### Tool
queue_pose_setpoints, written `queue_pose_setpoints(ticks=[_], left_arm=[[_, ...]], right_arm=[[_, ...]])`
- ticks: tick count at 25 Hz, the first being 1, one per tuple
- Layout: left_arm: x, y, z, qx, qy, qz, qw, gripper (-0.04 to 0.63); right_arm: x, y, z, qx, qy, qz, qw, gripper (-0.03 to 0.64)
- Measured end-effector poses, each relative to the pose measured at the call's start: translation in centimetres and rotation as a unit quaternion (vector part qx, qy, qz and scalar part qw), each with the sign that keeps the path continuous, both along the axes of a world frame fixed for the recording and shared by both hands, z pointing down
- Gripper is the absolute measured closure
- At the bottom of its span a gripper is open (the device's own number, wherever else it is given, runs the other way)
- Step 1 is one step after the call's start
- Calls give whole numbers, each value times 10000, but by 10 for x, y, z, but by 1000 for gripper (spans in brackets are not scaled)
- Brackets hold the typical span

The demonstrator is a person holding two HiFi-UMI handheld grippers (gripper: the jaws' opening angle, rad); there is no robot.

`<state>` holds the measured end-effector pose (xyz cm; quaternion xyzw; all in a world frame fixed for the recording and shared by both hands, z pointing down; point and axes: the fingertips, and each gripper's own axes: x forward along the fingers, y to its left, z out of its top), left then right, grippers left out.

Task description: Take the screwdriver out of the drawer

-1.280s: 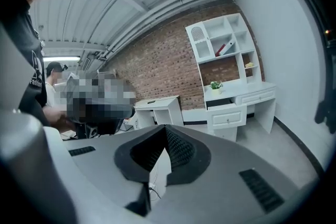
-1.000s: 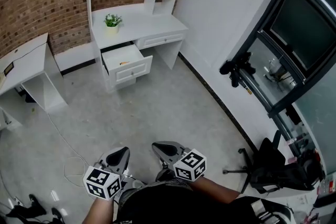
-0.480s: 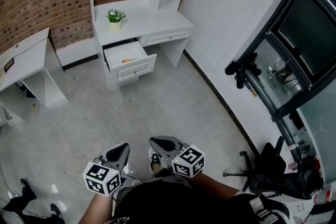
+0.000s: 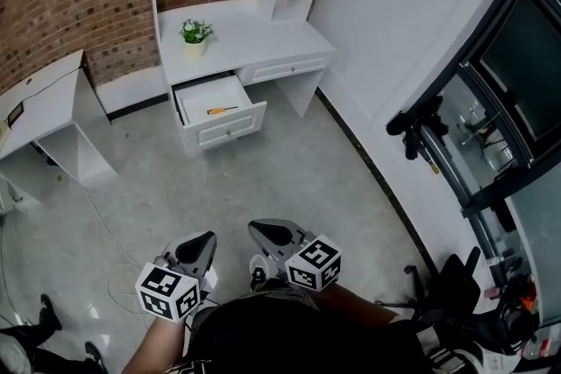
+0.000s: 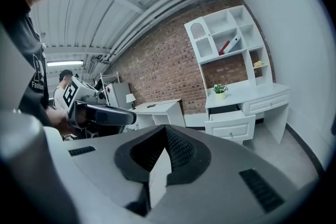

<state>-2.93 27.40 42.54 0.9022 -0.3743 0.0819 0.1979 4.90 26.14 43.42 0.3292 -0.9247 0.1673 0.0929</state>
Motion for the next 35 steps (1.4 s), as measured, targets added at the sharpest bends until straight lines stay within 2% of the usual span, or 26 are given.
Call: queue_pose_setpoints(ticks=[10, 22, 30, 35], left_arm=[[34, -71, -7, 51, 8, -103, 9999, 578], [75, -128, -7, 76, -121, -246, 9996, 578], [93, -159, -14, 144, -193, -356, 9991, 578], [104, -172, -10, 101, -211, -330, 9992, 578]], right_arm=[[39, -72, -4, 26, -30, -8, 10000, 611], [78, -137, 2, -48, -149, -123, 9998, 611], [94, -172, -7, 65, -263, -203, 9994, 611], [106, -178, 7, -118, -299, -147, 9994, 611]])
